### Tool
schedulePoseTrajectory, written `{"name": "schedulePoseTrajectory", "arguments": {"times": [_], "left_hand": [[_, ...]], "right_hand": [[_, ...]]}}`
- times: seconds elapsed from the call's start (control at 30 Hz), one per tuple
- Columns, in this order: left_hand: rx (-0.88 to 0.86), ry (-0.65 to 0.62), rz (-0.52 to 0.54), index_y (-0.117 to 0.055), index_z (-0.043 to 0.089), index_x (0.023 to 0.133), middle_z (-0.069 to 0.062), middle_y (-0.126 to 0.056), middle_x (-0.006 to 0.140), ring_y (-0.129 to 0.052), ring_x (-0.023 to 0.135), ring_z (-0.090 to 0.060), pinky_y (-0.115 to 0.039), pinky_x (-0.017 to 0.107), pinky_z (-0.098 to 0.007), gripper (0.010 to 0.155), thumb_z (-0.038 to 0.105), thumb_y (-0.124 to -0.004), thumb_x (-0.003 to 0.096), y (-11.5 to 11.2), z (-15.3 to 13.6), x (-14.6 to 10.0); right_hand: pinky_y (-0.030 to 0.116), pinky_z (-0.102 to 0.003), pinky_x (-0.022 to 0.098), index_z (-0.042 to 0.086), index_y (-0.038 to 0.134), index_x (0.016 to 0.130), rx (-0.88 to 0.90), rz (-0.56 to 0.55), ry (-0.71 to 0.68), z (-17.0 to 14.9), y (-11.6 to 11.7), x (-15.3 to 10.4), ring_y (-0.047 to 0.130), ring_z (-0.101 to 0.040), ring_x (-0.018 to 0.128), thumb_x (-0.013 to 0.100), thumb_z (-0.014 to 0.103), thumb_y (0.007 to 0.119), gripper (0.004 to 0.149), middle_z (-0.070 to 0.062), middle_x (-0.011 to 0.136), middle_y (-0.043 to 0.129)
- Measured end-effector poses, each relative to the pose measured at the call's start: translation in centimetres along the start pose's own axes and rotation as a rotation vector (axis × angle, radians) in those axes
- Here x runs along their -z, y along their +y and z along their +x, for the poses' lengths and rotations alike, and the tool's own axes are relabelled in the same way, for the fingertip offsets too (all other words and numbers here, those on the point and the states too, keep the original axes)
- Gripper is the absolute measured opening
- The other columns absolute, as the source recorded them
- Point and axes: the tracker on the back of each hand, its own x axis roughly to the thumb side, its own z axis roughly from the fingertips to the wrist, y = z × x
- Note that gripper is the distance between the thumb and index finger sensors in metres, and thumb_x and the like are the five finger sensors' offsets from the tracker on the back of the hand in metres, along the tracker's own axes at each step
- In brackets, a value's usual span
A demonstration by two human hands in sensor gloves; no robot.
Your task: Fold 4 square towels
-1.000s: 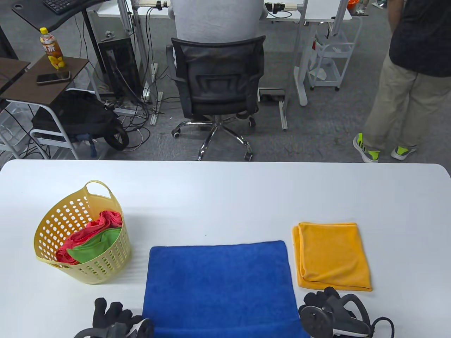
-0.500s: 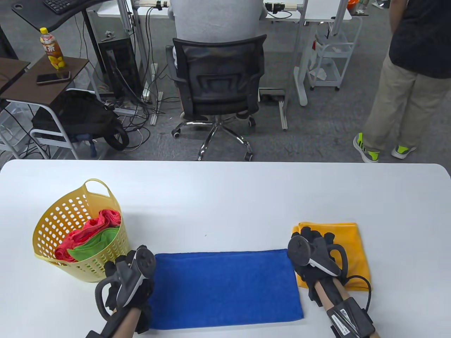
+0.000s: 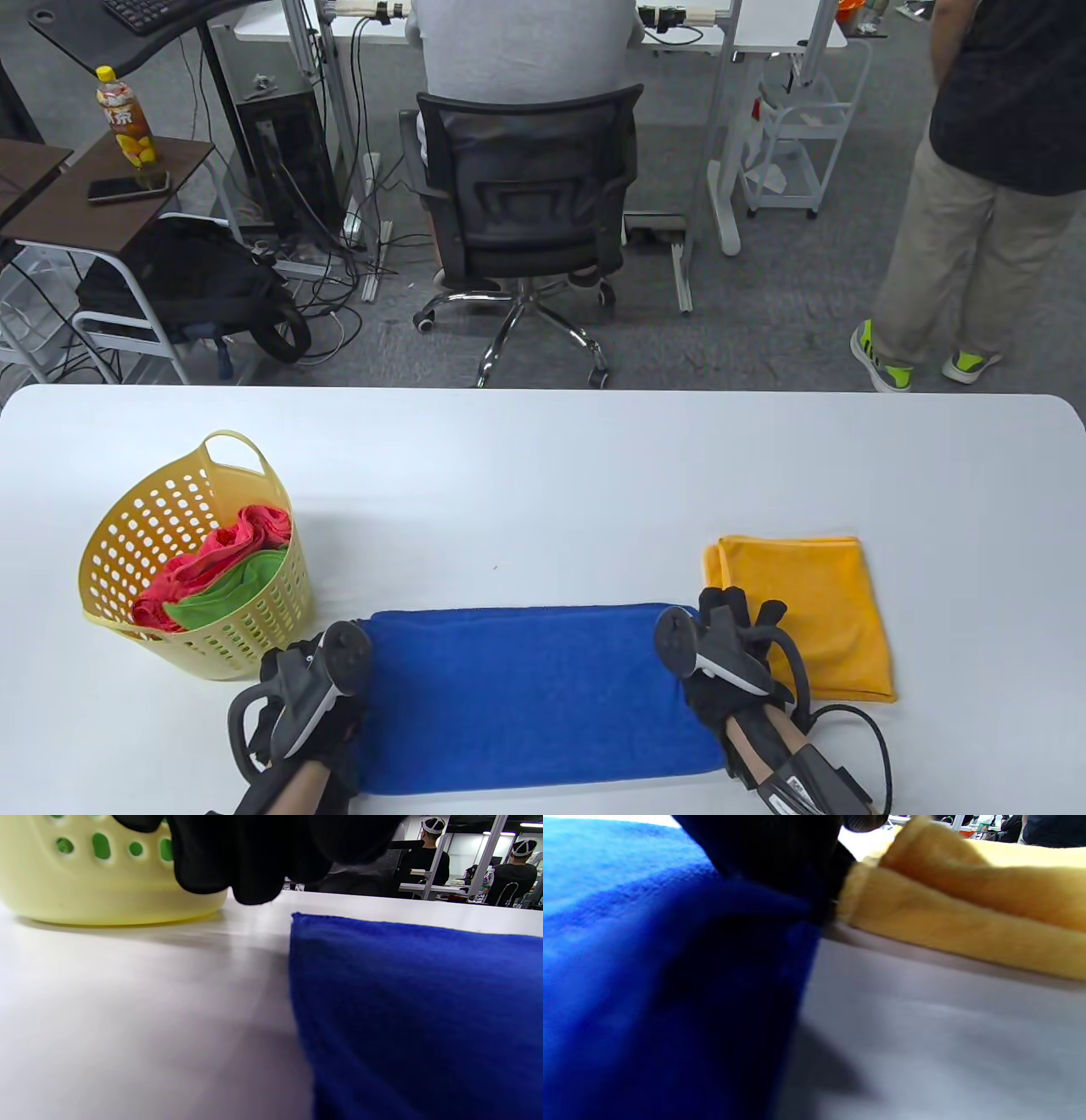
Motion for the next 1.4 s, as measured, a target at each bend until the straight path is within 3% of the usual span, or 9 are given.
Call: {"name": "schedulePoseTrajectory", "arguments": {"times": [0.07, 0.3, 0.4, 0.47, 0.63, 0.9, 1.03, 1.2, 1.4], "left_hand": [[-0.014, -0.003, 0.006, -0.072, 0.037, 0.104, 0.005, -0.082, 0.106, -0.08, 0.102, -0.026, -0.051, 0.086, -0.052, 0.053, 0.047, -0.072, 0.0513, 0.1, 0.0, -0.1], [-0.07, -0.009, 0.007, -0.07, 0.038, 0.105, 0.005, -0.08, 0.108, -0.078, 0.104, -0.027, -0.05, 0.086, -0.052, 0.054, 0.049, -0.07, 0.0517, 0.5, -0.4, -0.1], [-0.091, -0.008, -0.001, -0.07, 0.038, 0.105, 0.005, -0.08, 0.108, -0.078, 0.104, -0.027, -0.05, 0.086, -0.053, 0.055, 0.05, -0.068, 0.0518, 0.5, -0.7, 0.0], [-0.098, -0.008, 0.001, -0.069, 0.038, 0.105, 0.005, -0.079, 0.108, -0.077, 0.105, -0.027, -0.049, 0.086, -0.053, 0.055, 0.051, -0.068, 0.0517, 0.6, -0.9, 0.0], [-0.122, -0.005, 0.013, -0.07, 0.038, 0.105, 0.005, -0.08, 0.108, -0.078, 0.104, -0.027, -0.049, 0.086, -0.053, 0.055, 0.051, -0.067, 0.0517, 0.9, -1.2, -0.1], [-0.134, -0.027, 0.004, -0.067, 0.041, 0.106, 0.005, -0.079, 0.109, -0.078, 0.104, -0.027, -0.049, 0.086, -0.054, 0.056, 0.053, -0.067, 0.0516, 0.9, -0.9, -0.2], [-0.123, -0.037, 0.01, -0.066, 0.041, 0.106, 0.005, -0.079, 0.109, -0.077, 0.105, -0.027, -0.049, 0.086, -0.054, 0.057, 0.054, -0.067, 0.0514, 1.0, -0.8, -0.3], [-0.121, -0.036, 0.012, -0.066, 0.041, 0.107, 0.004, -0.079, 0.109, -0.077, 0.105, -0.027, -0.048, 0.086, -0.054, 0.058, 0.055, -0.067, 0.051, 0.9, -0.8, -0.2], [-0.122, -0.03, 0.008, -0.066, 0.04, 0.107, 0.004, -0.079, 0.109, -0.077, 0.105, -0.028, -0.049, 0.086, -0.054, 0.058, 0.056, -0.067, 0.0506, 0.7, -1.0, -0.2]], "right_hand": [[0.022, -0.083, 0.059, 0.002, 0.088, 0.081, 0.0, -0.031, -0.028, 0.0, -0.4, -0.4, 0.037, -0.057, 0.103, 0.048, 0.026, 0.084, 0.041, -0.033, 0.116, 0.045], [0.038, -0.08, 0.063, 0.015, 0.076, 0.084, 0.494, -0.117, -0.145, -0.5, -3.4, -3.7, 0.065, -0.055, 0.095, 0.049, 0.024, 0.081, 0.037, -0.029, 0.106, 0.068], [0.056, -0.071, 0.063, 0.017, 0.072, 0.088, 0.559, -0.125, -0.187, -0.4, -3.7, -4.2, 0.091, -0.04, 0.076, 0.051, 0.023, 0.078, 0.038, -0.026, 0.095, 0.08], [0.073, -0.061, 0.056, 0.017, 0.07, 0.09, 0.536, -0.157, -0.171, -0.5, -3.7, -4.3, 0.103, -0.024, 0.051, 0.051, 0.023, 0.076, 0.039, -0.021, 0.084, 0.088], [0.089, -0.043, 0.038, 0.013, 0.069, 0.091, 0.498, -0.161, -0.022, -2.8, -3.5, -3.6, 0.098, -0.003, 0.013, 0.052, 0.024, 0.074, 0.041, -0.017, 0.067, 0.095], [0.091, -0.039, 0.031, 0.009, 0.071, 0.092, 0.521, -0.173, 0.216, -7.5, -5.5, -4.7, 0.095, -0.003, 0.007, 0.053, 0.024, 0.077, 0.042, -0.018, 0.06, 0.096], [0.091, -0.038, 0.032, 0.008, 0.07, 0.092, 0.586, -0.152, 0.171, -4.1, -7.2, -4.7, 0.095, -0.003, 0.008, 0.053, 0.023, 0.077, 0.042, -0.018, 0.061, 0.096], [0.091, -0.039, 0.034, 0.007, 0.069, 0.093, 0.727, -0.056, -0.021, 6.1, -7.5, -2.4, 0.096, -0.002, 0.01, 0.053, 0.024, 0.076, 0.044, -0.019, 0.065, 0.095], [0.085, -0.056, 0.047, -0.004, 0.041, 0.108, 0.922, 0.243, -0.284, 14.2, -5.3, -0.6, 0.108, -0.029, 0.05, 0.054, 0.04, 0.073, 0.077, -0.035, 0.096, 0.073]]}}
